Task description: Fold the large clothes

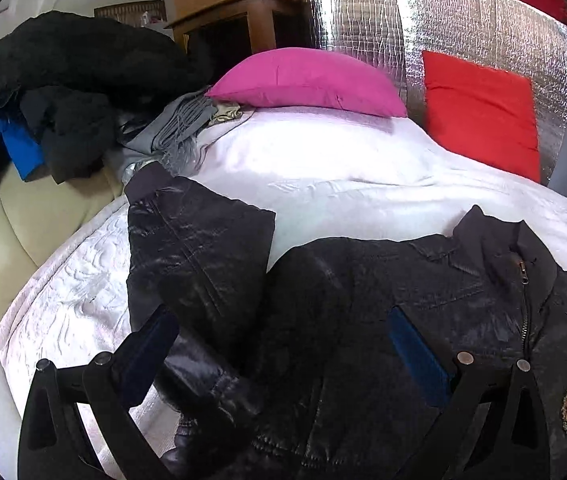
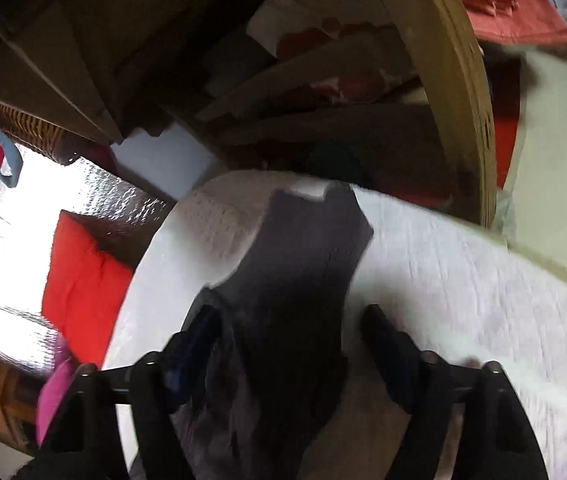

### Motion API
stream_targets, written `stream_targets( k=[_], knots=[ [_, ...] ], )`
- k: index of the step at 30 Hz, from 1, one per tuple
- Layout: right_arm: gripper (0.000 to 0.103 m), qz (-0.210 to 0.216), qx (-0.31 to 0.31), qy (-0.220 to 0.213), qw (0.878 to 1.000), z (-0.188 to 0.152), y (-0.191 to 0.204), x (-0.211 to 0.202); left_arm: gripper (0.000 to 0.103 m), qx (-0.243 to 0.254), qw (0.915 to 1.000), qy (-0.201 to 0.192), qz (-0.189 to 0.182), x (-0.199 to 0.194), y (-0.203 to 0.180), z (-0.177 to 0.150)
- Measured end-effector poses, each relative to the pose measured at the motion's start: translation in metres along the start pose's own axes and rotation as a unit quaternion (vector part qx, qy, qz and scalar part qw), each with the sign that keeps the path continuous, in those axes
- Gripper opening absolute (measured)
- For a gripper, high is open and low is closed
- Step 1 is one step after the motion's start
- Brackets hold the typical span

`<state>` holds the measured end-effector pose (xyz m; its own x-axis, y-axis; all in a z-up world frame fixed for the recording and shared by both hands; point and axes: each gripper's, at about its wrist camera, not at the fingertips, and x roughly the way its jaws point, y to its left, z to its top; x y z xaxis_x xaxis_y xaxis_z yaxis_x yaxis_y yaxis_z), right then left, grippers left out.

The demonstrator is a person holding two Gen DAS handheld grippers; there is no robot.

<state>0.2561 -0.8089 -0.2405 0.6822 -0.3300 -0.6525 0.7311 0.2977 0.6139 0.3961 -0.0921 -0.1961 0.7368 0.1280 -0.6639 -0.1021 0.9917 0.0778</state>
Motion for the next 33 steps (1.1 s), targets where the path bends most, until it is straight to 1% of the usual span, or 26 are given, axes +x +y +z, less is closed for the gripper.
stream_targets(
  k=[1,2,3,4,6,8,10,12,13,15,19,23,25,28,31,33],
  knots=[
    [0.055,-0.008,-0.018,-0.004,1.000,0.001,0.005,0.003,0.103,0.002,1.0000,0.003,0.003,0.002,-0.002,-0.001],
    [0.034,-0.016,-0.034,-0.002,0.999,0.000,0.008,0.005,0.103,0.004,1.0000,0.007,0.005,0.004,-0.004,-0.001],
    [0.032,-0.026,-0.042,-0.004,0.999,0.000,0.011,0.005,0.103,0.005,0.9999,0.011,0.005,0.007,-0.006,-0.001],
    [0.030,-0.026,-0.044,-0.006,0.999,-0.001,0.011,0.004,0.103,0.005,0.9999,0.014,0.003,0.008,-0.006,-0.001],
    [0.026,-0.005,-0.038,-0.008,0.999,-0.001,0.012,-0.004,0.103,0.002,0.9999,0.017,0.001,0.007,-0.007,0.000],
    [0.025,0.017,-0.043,-0.011,0.999,-0.006,0.022,-0.020,0.103,-0.002,0.9999,0.014,-0.002,0.004,-0.005,0.000],
    [0.025,0.039,-0.062,-0.019,0.997,-0.011,0.039,-0.038,0.103,0.000,1.0000,0.008,0.002,-0.002,-0.002,0.001],
    [0.025,0.065,-0.074,-0.023,0.995,-0.023,0.055,-0.061,0.103,0.003,1.0000,0.003,0.006,-0.006,0.001,0.002],
    [0.025,0.085,-0.082,-0.024,0.993,-0.032,0.066,-0.075,0.103,0.002,1.0000,0.001,0.006,-0.008,0.003,0.003],
    [0.025,0.114,-0.104,-0.030,0.988,-0.052,0.090,-0.105,0.103,-0.005,1.0000,-0.001,0.002,-0.014,0.009,0.004],
    [0.025,0.174,-0.125,-0.028,0.976,-0.098,0.126,-0.154,0.103,-0.013,0.9998,-0.004,-0.013,-0.026,0.023,0.004],
    [0.025,0.228,-0.158,-0.020,0.961,-0.159,0.160,-0.195,0.103,-0.004,0.9998,-0.012,-0.017,-0.039,0.035,0.001],
    [0.025,0.255,-0.169,-0.004,0.952,-0.187,0.172,-0.206,0.103,-0.004,0.9996,-0.020,-0.018,-0.047,0.045,-0.002],
    [0.025,0.292,-0.188,0.044,0.937,-0.236,0.190,-0.211,0.103,-0.021,0.9991,-0.014,-0.035,-0.052,0.061,-0.006],
    [0.025,0.306,-0.216,0.091,0.923,-0.281,0.203,-0.201,0.103,-0.037,0.9982,-0.008,-0.046,-0.053,0.069,-0.008],
    [0.025,0.312,-0.228,0.140,0.912,-0.312,0.210,-0.183,0.103,-0.040,0.9981,-0.004,-0.047,-0.052,0.071,-0.010]
  ],
)
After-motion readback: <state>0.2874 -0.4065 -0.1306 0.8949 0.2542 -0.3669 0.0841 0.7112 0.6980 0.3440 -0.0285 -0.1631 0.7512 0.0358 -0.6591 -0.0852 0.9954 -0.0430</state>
